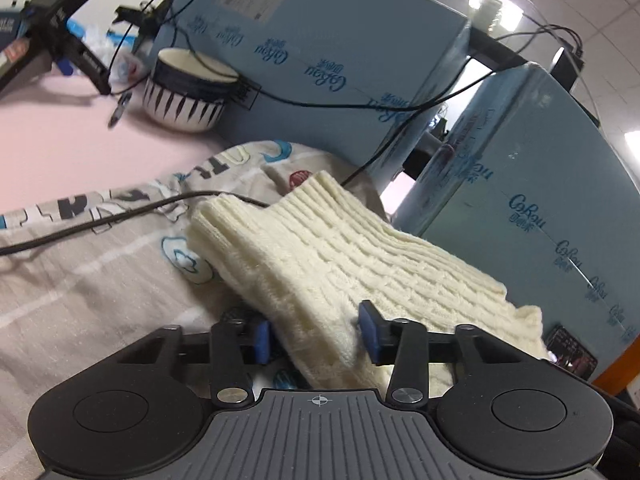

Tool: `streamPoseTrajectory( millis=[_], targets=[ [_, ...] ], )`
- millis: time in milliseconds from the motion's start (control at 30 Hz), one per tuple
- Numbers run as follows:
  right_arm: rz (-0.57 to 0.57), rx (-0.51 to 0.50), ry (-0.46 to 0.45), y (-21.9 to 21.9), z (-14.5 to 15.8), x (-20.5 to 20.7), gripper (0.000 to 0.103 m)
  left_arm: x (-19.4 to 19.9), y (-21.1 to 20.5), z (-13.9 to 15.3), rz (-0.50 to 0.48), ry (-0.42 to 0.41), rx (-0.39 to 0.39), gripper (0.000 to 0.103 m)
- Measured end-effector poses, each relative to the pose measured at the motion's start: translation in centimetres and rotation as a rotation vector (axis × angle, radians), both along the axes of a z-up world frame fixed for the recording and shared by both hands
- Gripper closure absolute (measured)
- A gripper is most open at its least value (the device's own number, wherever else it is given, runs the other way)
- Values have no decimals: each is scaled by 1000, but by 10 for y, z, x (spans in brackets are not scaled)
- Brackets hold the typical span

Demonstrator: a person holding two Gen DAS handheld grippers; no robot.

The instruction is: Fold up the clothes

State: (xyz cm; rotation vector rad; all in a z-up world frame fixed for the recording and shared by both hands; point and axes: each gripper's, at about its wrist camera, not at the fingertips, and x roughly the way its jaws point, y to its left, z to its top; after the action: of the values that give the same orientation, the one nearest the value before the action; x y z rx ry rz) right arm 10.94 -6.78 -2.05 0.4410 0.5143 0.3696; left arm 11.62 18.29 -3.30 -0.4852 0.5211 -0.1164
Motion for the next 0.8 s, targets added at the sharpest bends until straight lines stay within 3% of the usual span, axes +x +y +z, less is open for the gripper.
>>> streamPoseTrajectory(
  millis=[67, 233, 433, 700, 800],
  targets=[
    [-10, -13, -11, 3, 4, -6, 65, -6, 0, 4, 2, -44, 22, 80],
    [4, 6, -69, 3, 21, -33, 69, -40, -8, 25, -23, -194, 94, 84],
    [-10, -25, -175, -38, 46, -89, 70, -86, -38, 48, -92, -324, 160, 84],
    [-44, -77, -302, -99, 75, -163, 70, -113, -106, 61, -335, -380, 104, 83],
    [-99, -98, -271, -126, 67, -184, 70, -120, -138, 52, -437, -369, 178, 81]
  ],
)
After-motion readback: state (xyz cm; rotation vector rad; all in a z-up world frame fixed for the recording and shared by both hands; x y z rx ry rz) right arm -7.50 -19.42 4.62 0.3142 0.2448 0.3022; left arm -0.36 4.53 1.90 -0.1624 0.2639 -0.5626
